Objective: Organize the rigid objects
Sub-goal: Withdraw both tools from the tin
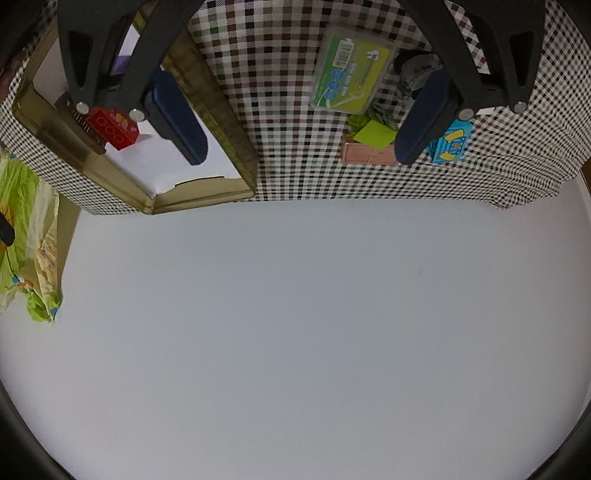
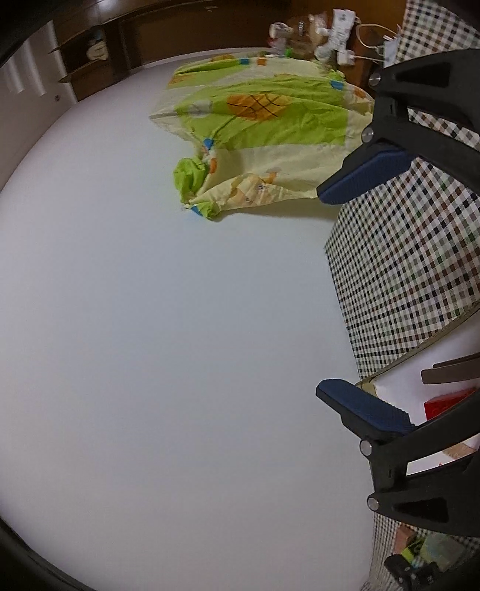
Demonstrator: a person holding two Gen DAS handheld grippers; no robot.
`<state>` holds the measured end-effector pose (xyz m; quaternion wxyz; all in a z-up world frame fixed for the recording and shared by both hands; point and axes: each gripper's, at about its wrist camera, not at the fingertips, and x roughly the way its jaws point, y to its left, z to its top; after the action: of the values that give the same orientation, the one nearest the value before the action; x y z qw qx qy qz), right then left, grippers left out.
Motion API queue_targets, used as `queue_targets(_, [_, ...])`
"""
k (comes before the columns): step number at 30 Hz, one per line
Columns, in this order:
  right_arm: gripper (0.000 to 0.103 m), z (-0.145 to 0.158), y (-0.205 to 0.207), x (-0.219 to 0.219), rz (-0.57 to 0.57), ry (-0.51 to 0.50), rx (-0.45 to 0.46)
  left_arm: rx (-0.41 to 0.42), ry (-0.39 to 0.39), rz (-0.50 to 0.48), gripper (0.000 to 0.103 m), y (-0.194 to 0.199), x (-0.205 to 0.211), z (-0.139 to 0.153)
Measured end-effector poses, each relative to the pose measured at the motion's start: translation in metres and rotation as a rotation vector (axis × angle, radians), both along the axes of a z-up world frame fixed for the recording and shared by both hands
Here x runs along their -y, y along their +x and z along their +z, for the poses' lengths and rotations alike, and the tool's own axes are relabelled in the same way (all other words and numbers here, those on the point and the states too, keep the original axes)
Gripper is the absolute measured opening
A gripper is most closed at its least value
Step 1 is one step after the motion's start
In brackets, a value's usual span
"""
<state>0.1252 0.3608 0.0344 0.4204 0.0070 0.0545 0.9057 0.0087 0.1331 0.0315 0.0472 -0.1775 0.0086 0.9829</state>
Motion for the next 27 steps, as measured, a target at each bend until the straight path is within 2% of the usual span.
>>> queue_targets(13, [0.098, 0.001, 0.013, 0.018, -0.051, -0.023, -0.030, 0.033, 0.006, -0.001, 0.102, 0.000, 0.010, 0.000])
queue_targets(27, [0.098, 0.002, 0.023, 0.052, -0.069, 0.007, -0.043, 0.054, 0.030, -0.006, 0.102, 0.004, 0.034, -0.002])
